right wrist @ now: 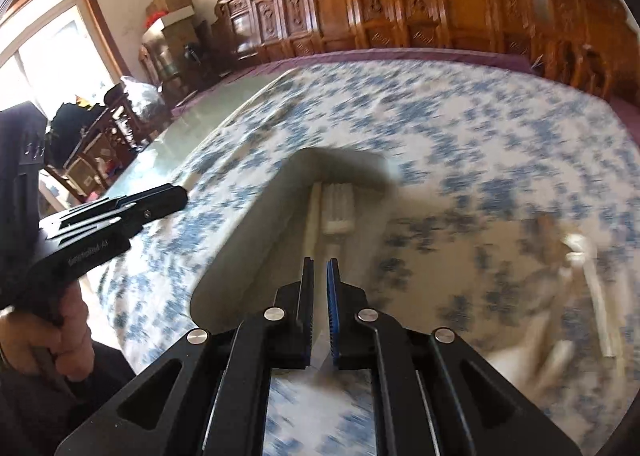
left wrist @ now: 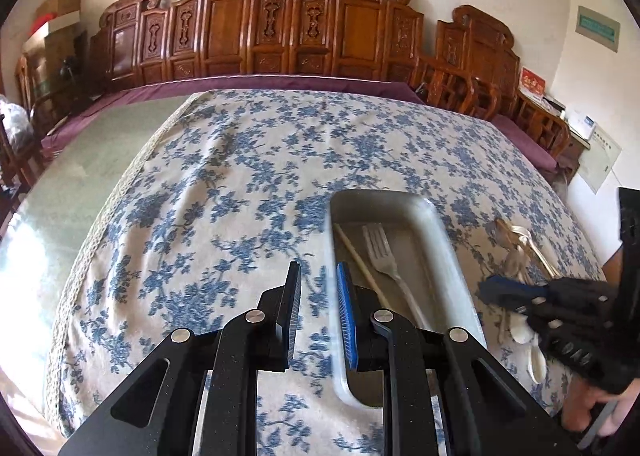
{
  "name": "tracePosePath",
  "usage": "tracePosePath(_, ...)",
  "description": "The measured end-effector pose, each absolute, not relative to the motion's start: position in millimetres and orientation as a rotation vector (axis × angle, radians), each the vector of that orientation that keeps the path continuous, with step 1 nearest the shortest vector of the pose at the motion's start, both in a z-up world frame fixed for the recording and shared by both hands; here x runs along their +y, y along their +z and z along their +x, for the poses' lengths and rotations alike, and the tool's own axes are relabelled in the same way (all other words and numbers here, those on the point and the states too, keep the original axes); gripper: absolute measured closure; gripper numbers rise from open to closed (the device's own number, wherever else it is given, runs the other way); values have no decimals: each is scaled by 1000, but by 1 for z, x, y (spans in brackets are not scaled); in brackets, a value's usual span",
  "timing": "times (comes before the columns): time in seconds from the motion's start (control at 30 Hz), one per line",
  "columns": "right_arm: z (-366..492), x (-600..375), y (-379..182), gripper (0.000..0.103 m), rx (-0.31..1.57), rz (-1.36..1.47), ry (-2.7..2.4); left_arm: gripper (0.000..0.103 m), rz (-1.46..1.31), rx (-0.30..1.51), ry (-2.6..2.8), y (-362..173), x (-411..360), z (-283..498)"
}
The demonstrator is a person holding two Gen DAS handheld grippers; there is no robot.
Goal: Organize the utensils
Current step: 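Carry the chopstick into the grey tray and open the right tool, then reach the right tool back to the pile and grasp a white plastic spoon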
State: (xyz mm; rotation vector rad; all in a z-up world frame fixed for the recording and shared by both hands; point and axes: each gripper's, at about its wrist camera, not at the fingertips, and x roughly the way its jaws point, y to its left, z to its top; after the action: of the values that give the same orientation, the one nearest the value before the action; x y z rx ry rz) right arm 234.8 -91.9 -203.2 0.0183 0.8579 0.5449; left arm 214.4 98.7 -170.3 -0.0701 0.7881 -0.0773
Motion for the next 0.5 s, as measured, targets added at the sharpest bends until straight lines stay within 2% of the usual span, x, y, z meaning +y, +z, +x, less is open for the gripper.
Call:
tracePosePath(0.2,210,-162,-194,94,814,-47,395,86,-60,764,-150,-161,69,207)
tracePosePath(0.3,200,-194,-201,83,830,-36,332,86,-43,758,-185,-156,51,203)
tracePosePath(0.47,186,-213,-223,80,869,-19,278,85,-24,747,-225,-150,28,196)
tracePosePath(0.5,183,-212,-228,76,875,-17,278,85,-20,748,-232,-150,23,194)
